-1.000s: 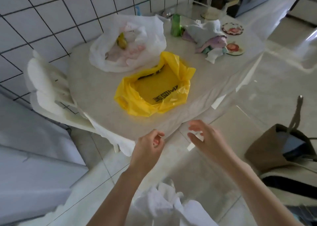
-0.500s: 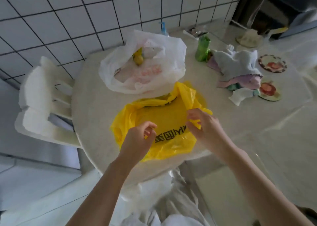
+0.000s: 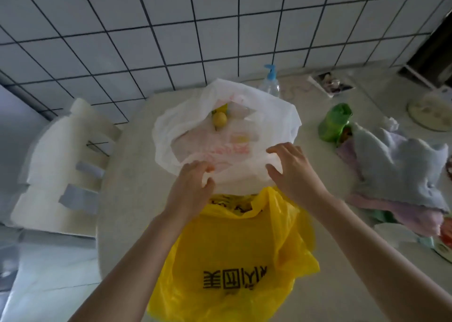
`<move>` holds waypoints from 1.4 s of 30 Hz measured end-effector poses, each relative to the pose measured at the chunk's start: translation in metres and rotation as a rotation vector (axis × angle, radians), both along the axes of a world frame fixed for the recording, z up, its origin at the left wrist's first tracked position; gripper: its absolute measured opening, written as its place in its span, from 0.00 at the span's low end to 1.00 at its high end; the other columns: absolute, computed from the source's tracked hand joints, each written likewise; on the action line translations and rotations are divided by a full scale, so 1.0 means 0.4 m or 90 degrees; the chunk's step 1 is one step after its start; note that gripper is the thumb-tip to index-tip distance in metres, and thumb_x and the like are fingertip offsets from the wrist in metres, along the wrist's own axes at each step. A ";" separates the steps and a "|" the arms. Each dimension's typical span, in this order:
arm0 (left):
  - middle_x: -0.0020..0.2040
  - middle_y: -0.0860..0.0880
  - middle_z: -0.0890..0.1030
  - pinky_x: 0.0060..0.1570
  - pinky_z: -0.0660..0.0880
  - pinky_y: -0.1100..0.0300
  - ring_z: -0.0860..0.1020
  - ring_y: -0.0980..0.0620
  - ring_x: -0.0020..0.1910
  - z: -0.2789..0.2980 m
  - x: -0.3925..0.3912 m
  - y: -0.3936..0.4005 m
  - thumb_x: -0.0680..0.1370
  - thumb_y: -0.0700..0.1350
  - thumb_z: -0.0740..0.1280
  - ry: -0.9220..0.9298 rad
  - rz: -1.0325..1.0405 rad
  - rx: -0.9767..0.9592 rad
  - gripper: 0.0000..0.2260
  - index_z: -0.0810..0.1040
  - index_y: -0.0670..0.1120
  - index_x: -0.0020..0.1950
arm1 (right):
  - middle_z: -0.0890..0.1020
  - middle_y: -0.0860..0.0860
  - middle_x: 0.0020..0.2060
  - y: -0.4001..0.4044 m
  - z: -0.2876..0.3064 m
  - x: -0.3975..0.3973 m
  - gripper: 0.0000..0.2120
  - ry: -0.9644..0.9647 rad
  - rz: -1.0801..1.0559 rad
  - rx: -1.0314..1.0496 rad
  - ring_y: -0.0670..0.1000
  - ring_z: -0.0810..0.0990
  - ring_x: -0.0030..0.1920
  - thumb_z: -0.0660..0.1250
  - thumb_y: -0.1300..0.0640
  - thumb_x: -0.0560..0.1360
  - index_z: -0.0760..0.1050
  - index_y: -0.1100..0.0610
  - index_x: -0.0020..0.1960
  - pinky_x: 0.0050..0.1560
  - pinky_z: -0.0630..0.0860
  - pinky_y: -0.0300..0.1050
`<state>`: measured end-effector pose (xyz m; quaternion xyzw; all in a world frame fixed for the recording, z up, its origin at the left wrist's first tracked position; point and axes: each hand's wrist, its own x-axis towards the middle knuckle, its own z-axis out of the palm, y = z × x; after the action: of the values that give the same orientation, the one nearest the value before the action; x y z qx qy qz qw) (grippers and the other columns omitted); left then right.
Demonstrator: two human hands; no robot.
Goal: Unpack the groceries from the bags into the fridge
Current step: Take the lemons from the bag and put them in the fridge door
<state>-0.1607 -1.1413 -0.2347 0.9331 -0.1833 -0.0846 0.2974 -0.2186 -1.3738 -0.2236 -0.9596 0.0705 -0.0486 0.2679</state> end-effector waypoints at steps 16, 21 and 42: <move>0.67 0.42 0.72 0.70 0.62 0.40 0.62 0.33 0.72 -0.124 0.470 -0.177 0.67 0.30 0.64 -0.282 -0.183 0.214 0.28 0.69 0.41 0.68 | 0.70 0.62 0.66 -0.152 -0.128 0.505 0.20 0.030 0.246 -0.270 0.68 0.66 0.68 0.72 0.55 0.71 0.75 0.61 0.60 0.65 0.66 0.67; 0.77 0.45 0.58 0.75 0.46 0.41 0.46 0.36 0.77 -0.205 0.558 -0.216 0.71 0.30 0.62 -0.191 -0.234 0.331 0.32 0.62 0.46 0.74 | 0.70 0.63 0.67 -0.173 -0.234 0.521 0.23 0.108 0.286 -0.293 0.71 0.68 0.66 0.74 0.49 0.69 0.76 0.58 0.60 0.61 0.69 0.70; 0.70 0.41 0.65 0.67 0.61 0.48 0.62 0.40 0.67 -0.320 0.693 -0.261 0.73 0.40 0.68 -0.159 -0.254 0.485 0.31 0.62 0.47 0.74 | 0.62 0.51 0.72 -0.137 -0.377 0.519 0.34 0.258 0.298 -0.194 0.60 0.46 0.76 0.59 0.33 0.73 0.65 0.54 0.70 0.74 0.43 0.63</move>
<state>0.1164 -1.2456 -0.3627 0.9257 -0.3498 -0.0883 -0.1139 -0.0110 -1.4285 -0.3744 -0.9688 -0.1079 0.1962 0.1062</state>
